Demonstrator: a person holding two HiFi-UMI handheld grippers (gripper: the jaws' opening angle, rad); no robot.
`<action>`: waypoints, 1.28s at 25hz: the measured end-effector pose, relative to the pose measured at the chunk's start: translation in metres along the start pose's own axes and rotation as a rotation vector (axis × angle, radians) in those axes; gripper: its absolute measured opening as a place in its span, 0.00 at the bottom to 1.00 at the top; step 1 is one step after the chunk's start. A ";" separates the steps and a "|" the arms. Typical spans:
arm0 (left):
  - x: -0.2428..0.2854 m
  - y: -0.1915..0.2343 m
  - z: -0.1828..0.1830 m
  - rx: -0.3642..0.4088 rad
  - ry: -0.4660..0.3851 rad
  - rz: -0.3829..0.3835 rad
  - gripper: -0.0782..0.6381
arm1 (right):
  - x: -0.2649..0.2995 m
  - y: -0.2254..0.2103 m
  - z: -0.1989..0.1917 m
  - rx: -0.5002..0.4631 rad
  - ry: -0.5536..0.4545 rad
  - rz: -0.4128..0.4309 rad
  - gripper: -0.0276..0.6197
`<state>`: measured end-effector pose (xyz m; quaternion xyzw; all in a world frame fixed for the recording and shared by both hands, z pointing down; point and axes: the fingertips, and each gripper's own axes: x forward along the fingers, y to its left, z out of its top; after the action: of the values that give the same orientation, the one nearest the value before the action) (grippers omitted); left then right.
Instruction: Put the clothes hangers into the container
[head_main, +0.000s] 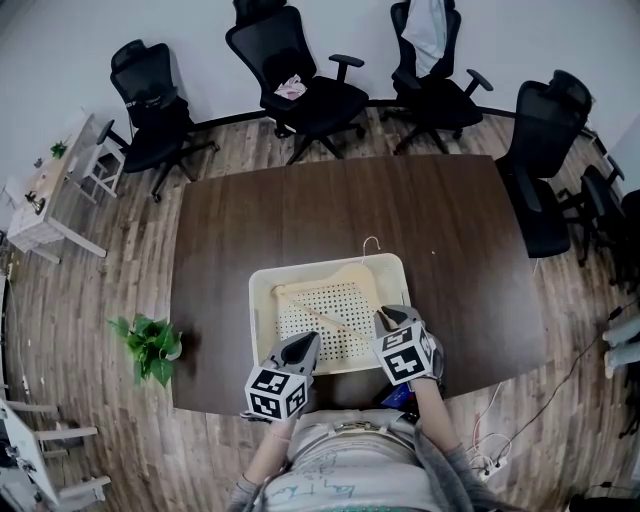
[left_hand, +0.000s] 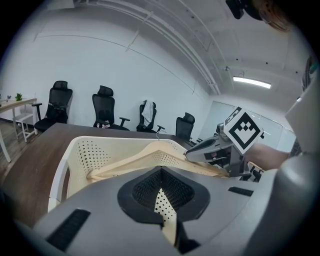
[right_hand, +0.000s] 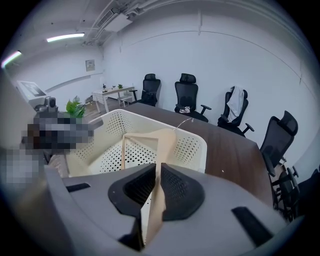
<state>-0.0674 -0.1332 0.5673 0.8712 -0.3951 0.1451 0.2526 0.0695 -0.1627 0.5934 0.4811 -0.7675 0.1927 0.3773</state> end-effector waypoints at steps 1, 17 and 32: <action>0.000 0.000 0.000 -0.001 -0.002 0.001 0.12 | 0.000 -0.001 0.000 0.005 -0.005 0.003 0.10; 0.001 0.002 0.001 -0.008 -0.004 -0.015 0.12 | -0.007 -0.001 0.005 0.040 -0.079 0.037 0.09; 0.005 -0.007 0.003 0.023 0.018 -0.064 0.12 | -0.008 0.001 0.014 0.030 -0.139 0.052 0.09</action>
<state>-0.0585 -0.1342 0.5652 0.8849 -0.3629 0.1496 0.2506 0.0653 -0.1667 0.5781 0.4786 -0.8013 0.1799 0.3106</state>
